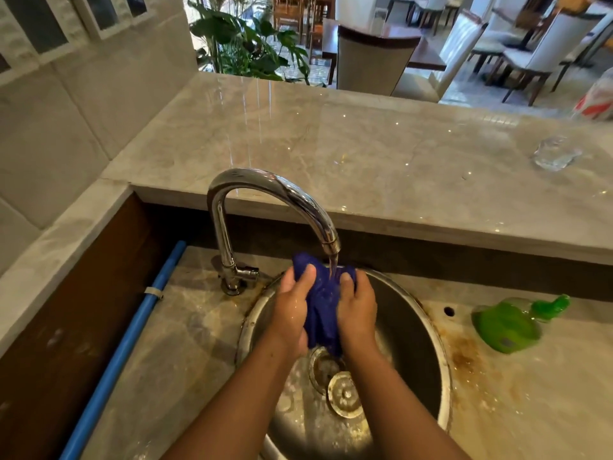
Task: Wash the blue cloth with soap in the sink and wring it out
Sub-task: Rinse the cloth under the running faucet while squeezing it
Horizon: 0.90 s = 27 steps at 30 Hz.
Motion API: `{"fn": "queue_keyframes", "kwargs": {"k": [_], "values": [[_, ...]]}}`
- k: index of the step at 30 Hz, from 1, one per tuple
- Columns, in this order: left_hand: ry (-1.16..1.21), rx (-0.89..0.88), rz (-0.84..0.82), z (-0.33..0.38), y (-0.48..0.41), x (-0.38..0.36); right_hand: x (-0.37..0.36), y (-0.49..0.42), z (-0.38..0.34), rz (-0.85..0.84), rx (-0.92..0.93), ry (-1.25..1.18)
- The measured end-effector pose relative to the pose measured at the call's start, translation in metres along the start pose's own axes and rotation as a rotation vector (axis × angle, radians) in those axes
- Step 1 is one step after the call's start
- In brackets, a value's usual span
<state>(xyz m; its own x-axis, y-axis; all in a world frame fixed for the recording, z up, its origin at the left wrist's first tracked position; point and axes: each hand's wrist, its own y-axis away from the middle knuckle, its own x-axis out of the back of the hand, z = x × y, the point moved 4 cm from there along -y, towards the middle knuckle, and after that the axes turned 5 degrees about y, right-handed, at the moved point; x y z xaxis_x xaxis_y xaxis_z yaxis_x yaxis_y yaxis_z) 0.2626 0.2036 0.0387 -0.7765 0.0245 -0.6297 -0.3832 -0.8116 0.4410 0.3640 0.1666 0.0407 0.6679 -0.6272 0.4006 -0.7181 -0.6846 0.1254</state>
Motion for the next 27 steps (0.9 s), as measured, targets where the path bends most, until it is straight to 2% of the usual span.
{"fn": "queue_keyframes", "kwargs": {"k": [3,7,9,12,15,19,22,24,27], "values": [[-0.054,-0.02,0.049,0.009,-0.01,-0.003,0.006,0.034,-0.013,0.07,0.135,-0.126],[-0.09,0.113,0.035,-0.011,-0.002,-0.014,0.002,0.037,-0.032,0.071,0.331,0.029],[-0.024,0.147,0.005,-0.026,0.002,-0.013,0.003,0.016,-0.032,0.045,0.3,0.099],[0.014,0.088,0.005,-0.03,0.006,-0.007,0.003,-0.019,-0.02,-0.057,0.119,0.101],[0.008,-0.001,-0.053,-0.024,0.006,-0.009,0.008,-0.022,-0.01,-0.046,0.013,0.016],[-0.084,-0.113,0.019,0.001,-0.007,-0.004,0.018,0.019,-0.017,-0.016,0.124,-0.07],[-0.15,-0.091,0.049,0.0,-0.012,-0.004,0.01,0.043,-0.03,-0.07,0.261,-0.073],[-0.092,-0.004,0.044,-0.011,-0.006,-0.008,0.0,0.038,-0.033,-0.054,0.35,0.063],[-0.095,0.015,0.04,-0.022,0.002,-0.006,-0.006,0.012,-0.029,-0.036,0.26,0.145]]}}
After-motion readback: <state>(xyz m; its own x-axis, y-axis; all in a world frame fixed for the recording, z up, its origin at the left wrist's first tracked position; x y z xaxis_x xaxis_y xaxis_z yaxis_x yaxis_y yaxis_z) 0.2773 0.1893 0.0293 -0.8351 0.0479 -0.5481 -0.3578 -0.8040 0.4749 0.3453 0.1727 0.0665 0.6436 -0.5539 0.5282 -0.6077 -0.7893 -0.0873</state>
